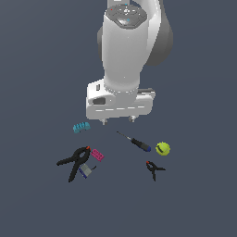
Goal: Pick up a designated object from a clutter of objects.
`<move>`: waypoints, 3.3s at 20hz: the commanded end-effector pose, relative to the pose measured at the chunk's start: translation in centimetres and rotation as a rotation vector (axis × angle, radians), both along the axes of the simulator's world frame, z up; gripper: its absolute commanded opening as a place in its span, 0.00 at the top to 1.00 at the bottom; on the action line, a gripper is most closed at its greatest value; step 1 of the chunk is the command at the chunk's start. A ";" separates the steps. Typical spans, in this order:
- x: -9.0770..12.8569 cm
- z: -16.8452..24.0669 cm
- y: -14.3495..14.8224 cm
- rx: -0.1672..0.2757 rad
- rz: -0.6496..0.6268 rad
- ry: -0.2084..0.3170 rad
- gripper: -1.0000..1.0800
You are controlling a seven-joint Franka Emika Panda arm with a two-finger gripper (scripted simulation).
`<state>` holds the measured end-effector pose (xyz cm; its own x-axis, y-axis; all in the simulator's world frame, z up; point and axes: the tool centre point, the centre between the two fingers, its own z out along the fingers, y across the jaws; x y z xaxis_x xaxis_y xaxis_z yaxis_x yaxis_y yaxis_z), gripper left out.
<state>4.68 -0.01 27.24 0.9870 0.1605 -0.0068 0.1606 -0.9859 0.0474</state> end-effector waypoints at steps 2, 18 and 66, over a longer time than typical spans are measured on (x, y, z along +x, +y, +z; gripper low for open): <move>1.9 -2.2 1.9 -0.001 0.074 0.003 0.04; 8.0 -15.3 12.4 0.025 0.427 0.013 0.04; 9.3 -24.8 16.5 0.046 0.548 -0.003 1.00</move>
<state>13.98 16.60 2.36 0.7585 0.6515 0.0144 0.6515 -0.7586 0.0074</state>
